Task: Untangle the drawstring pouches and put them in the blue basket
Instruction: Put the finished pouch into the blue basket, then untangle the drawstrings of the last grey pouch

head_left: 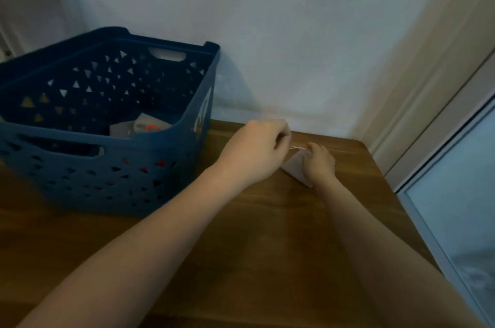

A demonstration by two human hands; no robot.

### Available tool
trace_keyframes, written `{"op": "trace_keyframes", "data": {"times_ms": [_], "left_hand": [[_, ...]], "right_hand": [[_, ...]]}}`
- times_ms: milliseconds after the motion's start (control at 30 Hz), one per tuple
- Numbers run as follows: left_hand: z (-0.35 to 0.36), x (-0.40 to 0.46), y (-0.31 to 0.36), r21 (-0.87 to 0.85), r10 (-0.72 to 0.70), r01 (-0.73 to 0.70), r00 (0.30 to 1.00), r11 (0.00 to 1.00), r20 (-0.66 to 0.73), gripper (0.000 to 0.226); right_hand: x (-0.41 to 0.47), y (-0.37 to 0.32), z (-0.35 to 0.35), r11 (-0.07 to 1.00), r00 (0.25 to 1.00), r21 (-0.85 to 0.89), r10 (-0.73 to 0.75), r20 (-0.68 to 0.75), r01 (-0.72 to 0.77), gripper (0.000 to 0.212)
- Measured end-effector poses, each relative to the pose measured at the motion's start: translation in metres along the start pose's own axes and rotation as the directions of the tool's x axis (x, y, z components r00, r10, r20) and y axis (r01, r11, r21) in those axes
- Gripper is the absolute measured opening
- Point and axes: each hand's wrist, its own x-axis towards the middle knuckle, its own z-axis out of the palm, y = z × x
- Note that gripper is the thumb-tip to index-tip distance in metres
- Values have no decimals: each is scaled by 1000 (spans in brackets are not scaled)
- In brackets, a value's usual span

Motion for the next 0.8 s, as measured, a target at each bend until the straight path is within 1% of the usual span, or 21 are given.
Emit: {"op": "trace_keyframes", "data": {"times_ms": [67, 200, 267, 333, 400, 467, 533, 600, 667, 733, 800], "left_hand": [[18, 7, -11, -13, -89, 89, 995, 996, 43, 16], [44, 14, -27, 3, -201, 201, 975, 979, 94, 14], [49, 18, -33, 8, -223, 223, 969, 975, 111, 15], [52, 21, -37, 13, -232, 232, 966, 973, 114, 16], [55, 23, -40, 22, -218, 217, 969, 976, 116, 21], [59, 24, -43, 28, -187, 184, 975, 982, 120, 33], [58, 24, -47, 56, -165, 158, 977, 986, 134, 47], [55, 24, -51, 74, -154, 143, 973, 987, 173, 56], [49, 22, -52, 45, -144, 138, 967, 989, 209, 55], [42, 19, -53, 30, -128, 124, 965, 992, 231, 43], [36, 17, -55, 45, -86, 77, 962, 996, 261, 31]], "right_hand": [[7, 16, 1, 997, 999, -63, 43, 28, -41, 44], [17, 39, 4, 990, 993, -80, 116, 27, -114, 49], [18, 40, 3, 987, 994, -124, 107, 20, -104, 49], [17, 32, -1, 985, 995, -157, 79, 60, -69, 39], [13, 24, -4, 993, 985, -111, -21, 172, 41, 24], [2, 16, -5, 977, 938, 72, -213, 272, 201, 8], [-13, 7, -12, 909, 870, 229, -404, 283, 347, 8], [-26, -3, -22, 827, 789, 302, -551, 271, 474, 12], [-38, -9, -32, 767, 735, 343, -631, 251, 542, 12], [-46, -13, -39, 749, 723, 362, -650, 234, 556, 11], [-51, -16, -43, 745, 722, 354, -654, 224, 565, 12]]}}
